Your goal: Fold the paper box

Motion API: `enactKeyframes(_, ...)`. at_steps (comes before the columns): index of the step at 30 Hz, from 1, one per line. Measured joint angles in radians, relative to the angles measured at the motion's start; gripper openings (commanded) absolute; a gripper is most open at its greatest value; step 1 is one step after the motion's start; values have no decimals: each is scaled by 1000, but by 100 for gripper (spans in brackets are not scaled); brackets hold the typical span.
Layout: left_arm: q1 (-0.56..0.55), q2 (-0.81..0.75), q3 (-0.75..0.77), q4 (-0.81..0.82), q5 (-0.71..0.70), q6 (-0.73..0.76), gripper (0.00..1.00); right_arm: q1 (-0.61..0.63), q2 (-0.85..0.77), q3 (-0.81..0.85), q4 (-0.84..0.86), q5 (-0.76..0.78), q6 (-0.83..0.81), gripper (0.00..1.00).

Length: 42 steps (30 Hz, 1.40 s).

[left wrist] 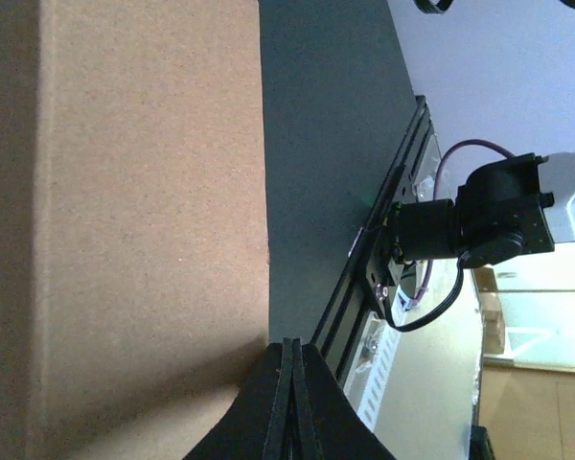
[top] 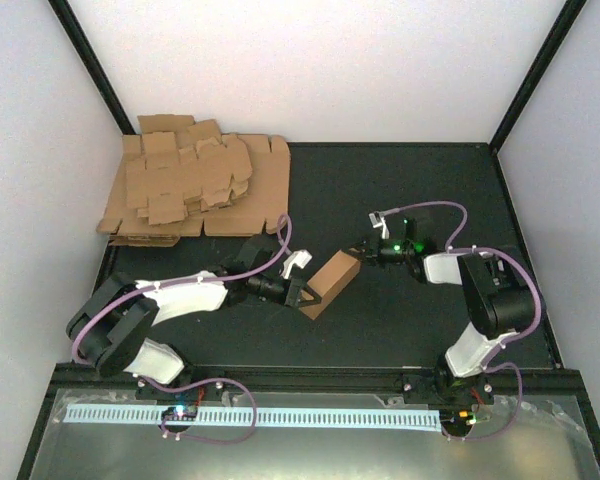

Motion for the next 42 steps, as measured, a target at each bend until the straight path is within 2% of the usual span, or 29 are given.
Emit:
enactKeyframes(5, 0, 0, 11, -23, -8, 9, 2, -1, 12, -11, 69, -18, 35, 2)
enactKeyframes(10, -3, -1, 21, -50, -10, 17, 2, 0, -81, -3, -60, 16, 27, 2)
enactKeyframes(15, -4, -1, 26, -61, -13, 20, 2, 0, -154, 74, -159, 31, -5, 2)
enactKeyframes(22, -5, -1, 27, -63, -14, 22, 2, 0, -23, 93, -158, 42, -19, 2)
enactKeyframes(26, -5, -2, 27, -62, -17, 22, 2, -2, 37, 89, -104, 7, -5, 2)
enactKeyframes(42, -6, -2, 29, -67, -18, 24, 2, -6, -78, 102, -240, 52, -53, 2)
